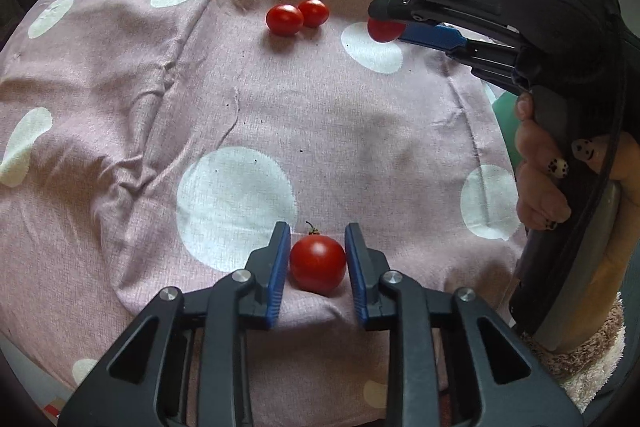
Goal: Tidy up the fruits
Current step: 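Carry the tomato in the left gripper into the bowl while the right gripper carries its tomato there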
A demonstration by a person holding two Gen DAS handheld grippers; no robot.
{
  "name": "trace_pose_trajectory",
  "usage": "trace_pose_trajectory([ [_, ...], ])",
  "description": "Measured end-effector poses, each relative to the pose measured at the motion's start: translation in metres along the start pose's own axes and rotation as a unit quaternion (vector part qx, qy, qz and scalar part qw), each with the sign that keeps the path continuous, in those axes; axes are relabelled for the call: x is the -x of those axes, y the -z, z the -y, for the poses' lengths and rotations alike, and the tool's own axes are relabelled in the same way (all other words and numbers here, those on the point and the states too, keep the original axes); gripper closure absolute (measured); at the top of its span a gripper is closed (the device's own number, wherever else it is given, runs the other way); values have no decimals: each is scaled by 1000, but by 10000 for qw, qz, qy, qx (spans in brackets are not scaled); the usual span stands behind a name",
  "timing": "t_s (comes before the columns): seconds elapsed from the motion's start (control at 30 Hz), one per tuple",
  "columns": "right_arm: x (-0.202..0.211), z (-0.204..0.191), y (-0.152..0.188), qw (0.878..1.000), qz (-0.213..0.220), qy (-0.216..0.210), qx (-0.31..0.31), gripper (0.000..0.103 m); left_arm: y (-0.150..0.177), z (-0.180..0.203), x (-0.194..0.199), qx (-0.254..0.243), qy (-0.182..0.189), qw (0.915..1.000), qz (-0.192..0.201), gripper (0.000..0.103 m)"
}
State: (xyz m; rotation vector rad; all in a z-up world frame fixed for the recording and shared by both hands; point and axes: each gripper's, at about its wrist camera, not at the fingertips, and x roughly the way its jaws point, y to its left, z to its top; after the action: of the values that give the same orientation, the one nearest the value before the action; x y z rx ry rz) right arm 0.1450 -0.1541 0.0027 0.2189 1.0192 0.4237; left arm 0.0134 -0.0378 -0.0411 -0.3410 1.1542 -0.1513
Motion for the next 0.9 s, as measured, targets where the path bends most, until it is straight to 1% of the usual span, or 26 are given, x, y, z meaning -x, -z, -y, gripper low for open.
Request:
trace_pose_trajectory([
  [0.13, 11, 1, 3, 10000, 88, -17, -12, 75, 1, 2, -2, -34, -16, 10000, 48, 76],
  [0.23, 22, 4, 6, 9998, 177, -74, -66, 75, 2, 4, 3, 25, 88, 9999, 119, 77],
  [0.33, 37, 7, 10, 9994, 292, -115, -110, 74, -2, 9, 16, -53, 140, 9993, 347, 77],
  [0.4, 50, 11, 13, 9991, 389, -59, -131, 74, -6, 17, 26, -123, 108, 9983, 557, 77],
  [0.47, 66, 15, 15, 9983, 562, 36, -160, 74, -10, 23, 36, -166, 116, 9969, 762, 77],
  [0.57, 92, 24, 23, 9962, 829, 62, -274, 74, -17, 35, 50, -274, 100, 9944, 1018, 77],
  [0.73, 128, 43, 39, 9914, 1217, 76, -480, 74, -26, 63, 68, -520, 93, 9886, 1413, 77],
  [0.83, 146, 55, 44, 9866, 1509, 276, -553, 74, -29, 84, 72, -758, 140, 9841, 1598, 77],
  [0.9, 155, 64, 46, 9837, 1639, 390, -626, 74, -30, 100, 73, -934, 236, 9807, 1701, 77],
])
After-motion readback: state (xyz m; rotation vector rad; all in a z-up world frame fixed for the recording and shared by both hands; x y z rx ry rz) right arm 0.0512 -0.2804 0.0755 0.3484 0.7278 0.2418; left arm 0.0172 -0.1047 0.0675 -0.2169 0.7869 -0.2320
